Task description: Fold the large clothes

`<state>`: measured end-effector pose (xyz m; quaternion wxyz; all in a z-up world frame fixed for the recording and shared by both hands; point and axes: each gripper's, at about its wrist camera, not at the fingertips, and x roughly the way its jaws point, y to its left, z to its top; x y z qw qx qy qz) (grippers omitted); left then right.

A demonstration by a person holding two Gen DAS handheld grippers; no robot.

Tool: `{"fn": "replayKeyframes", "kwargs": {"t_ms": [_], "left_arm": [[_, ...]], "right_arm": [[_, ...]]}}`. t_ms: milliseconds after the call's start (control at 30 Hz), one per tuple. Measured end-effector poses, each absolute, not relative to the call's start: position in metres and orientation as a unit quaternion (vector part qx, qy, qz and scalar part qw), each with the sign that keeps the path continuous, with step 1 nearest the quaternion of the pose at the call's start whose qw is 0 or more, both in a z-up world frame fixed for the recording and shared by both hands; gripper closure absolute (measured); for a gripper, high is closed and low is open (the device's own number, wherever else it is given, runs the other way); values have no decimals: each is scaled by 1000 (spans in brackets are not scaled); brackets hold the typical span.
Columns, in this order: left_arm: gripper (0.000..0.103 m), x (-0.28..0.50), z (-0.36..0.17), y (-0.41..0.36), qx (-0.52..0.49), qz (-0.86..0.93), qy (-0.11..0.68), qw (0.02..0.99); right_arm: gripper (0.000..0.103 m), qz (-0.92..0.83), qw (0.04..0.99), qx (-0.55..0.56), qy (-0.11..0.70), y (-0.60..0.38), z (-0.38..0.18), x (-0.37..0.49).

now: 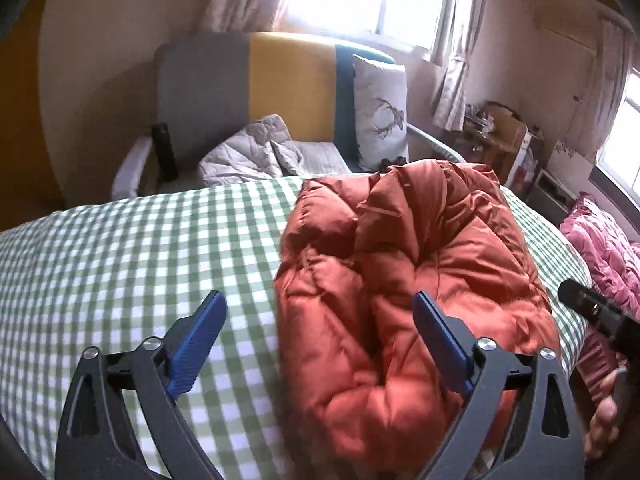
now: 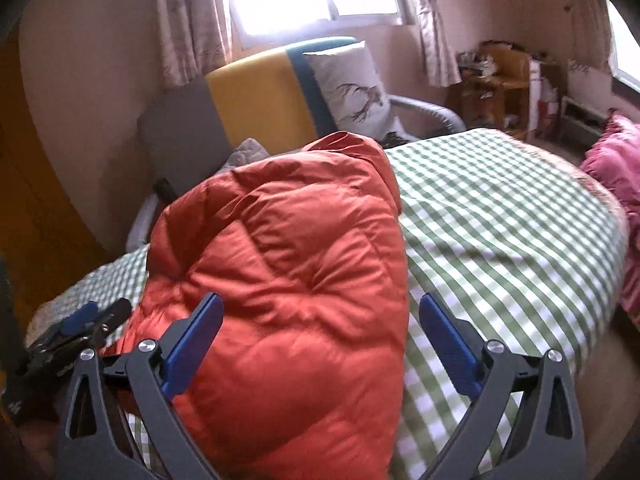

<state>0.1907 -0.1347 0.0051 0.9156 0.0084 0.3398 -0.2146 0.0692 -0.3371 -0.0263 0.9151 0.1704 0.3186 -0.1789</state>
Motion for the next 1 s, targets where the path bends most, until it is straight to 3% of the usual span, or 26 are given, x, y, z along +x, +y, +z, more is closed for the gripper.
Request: {"fn": "replayKeyframes", "kwargs": {"t_ms": [400, 1000], "left_arm": [[4, 134, 13, -103, 7, -195, 312, 930], [4, 91, 6, -86, -7, -182, 307, 934]], "right_arm": [[2, -252, 906, 138, 309, -245, -24, 6], [2, -286, 900, 109, 312, -217, -22, -6]]}}
